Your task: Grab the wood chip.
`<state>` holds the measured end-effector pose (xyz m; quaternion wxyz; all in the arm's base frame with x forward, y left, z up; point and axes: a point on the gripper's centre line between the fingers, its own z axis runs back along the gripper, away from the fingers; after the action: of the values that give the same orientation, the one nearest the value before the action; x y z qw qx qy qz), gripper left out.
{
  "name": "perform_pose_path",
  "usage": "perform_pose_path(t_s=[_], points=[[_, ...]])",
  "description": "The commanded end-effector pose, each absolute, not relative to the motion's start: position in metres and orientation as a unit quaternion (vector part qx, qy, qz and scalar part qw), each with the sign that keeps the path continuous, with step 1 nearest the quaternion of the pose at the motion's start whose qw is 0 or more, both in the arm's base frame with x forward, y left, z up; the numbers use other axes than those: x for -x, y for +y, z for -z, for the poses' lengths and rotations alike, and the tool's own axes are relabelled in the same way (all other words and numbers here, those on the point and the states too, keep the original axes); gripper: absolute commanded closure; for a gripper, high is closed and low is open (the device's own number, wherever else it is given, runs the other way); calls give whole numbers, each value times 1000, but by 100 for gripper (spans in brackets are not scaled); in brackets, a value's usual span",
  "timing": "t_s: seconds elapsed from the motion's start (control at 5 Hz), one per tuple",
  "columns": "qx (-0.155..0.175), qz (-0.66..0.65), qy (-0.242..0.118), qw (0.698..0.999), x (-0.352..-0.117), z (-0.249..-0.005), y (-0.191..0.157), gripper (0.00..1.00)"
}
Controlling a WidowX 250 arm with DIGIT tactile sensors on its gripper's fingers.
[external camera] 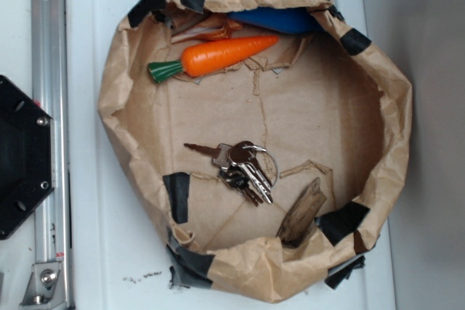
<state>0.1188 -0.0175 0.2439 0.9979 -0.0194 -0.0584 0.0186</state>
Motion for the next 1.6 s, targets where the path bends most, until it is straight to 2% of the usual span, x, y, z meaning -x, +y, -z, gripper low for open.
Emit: perform_pose_path(t_s=[0.0, 0.2, 0.4, 0.6, 0.8, 1.2, 1.4], points=[[19, -19, -58, 998, -119, -244, -18, 0], [40, -92, -29, 995, -163, -220, -14, 0], [27, -162, -2, 986, -203, -190, -12, 0], [8, -186, -21, 982, -231, -150, -2, 0], [17, -190, -44, 981, -246, -116, 0, 0], [54, -216, -81, 971, -275, -86, -23, 0], [51, -222, -102, 968, -296, -75, -42, 0]])
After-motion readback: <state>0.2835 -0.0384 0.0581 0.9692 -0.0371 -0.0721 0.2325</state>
